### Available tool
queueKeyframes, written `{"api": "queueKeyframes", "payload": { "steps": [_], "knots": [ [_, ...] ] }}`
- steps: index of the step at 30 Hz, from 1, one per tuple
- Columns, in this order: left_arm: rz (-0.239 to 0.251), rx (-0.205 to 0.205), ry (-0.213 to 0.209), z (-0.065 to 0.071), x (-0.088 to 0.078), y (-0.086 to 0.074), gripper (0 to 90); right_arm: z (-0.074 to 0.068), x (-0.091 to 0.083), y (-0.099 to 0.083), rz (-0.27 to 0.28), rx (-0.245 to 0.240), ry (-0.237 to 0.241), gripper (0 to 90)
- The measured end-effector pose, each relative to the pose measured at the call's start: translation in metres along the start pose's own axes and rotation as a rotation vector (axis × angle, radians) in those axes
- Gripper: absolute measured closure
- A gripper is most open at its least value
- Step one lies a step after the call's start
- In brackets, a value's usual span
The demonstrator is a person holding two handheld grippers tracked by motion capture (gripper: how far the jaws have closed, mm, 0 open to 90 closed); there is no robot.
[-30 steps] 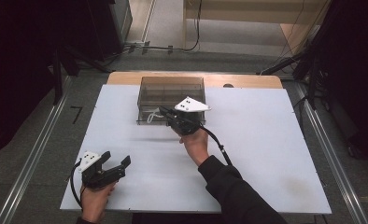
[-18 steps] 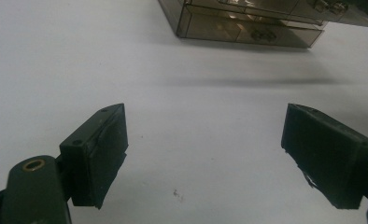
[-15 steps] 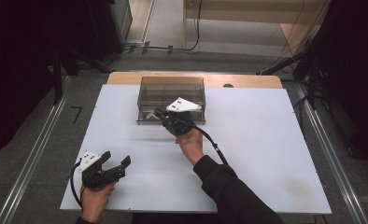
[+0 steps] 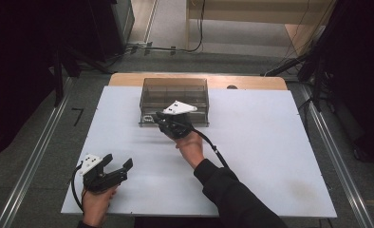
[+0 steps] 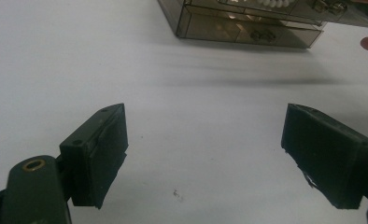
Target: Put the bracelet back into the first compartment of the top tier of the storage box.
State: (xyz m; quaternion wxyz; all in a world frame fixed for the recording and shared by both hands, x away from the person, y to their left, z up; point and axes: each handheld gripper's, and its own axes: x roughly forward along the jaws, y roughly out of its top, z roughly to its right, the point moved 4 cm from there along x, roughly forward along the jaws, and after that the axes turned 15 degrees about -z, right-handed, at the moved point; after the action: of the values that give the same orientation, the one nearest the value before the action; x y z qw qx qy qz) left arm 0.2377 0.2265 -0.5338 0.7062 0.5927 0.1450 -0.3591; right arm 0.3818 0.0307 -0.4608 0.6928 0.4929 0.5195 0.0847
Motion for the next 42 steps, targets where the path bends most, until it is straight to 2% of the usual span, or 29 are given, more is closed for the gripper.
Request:
{"api": "queueKeyframes", "payload": {
  "steps": [10,18,21,29,32,38,42],
  "knots": [
    [-0.002,0.001,0.003,0.0,0.0,0.0,14.9,-0.003,-0.012,0.001,0.001,-0.008,0.009,52.3],
    [-0.002,0.002,0.007,0.0,0.0,0.0,14.9,-0.006,-0.028,-0.008,-0.012,-0.008,0.045,37.7],
    [-0.002,0.003,0.007,0.0,0.0,0.0,14.9,-0.006,-0.032,-0.013,-0.024,-0.001,0.057,32.8],
    [-0.002,0.003,0.008,0.0,0.001,0.0,14.9,-0.004,-0.046,-0.036,-0.06,-0.029,0.058,25.3],
    [-0.004,0.005,0.01,0.001,0.001,0.0,14.9,-0.005,-0.052,-0.044,-0.077,-0.033,0.081,23.8],
    [-0.004,0.004,0.014,0.0,0.001,-0.001,14.9,-0.004,-0.065,-0.059,-0.091,-0.055,0.072,17.4],
    [-0.005,0.004,0.014,0.0,0.001,-0.001,14.9,0.002,-0.075,-0.072,-0.114,-0.054,0.039,15.2]
  ]
}}
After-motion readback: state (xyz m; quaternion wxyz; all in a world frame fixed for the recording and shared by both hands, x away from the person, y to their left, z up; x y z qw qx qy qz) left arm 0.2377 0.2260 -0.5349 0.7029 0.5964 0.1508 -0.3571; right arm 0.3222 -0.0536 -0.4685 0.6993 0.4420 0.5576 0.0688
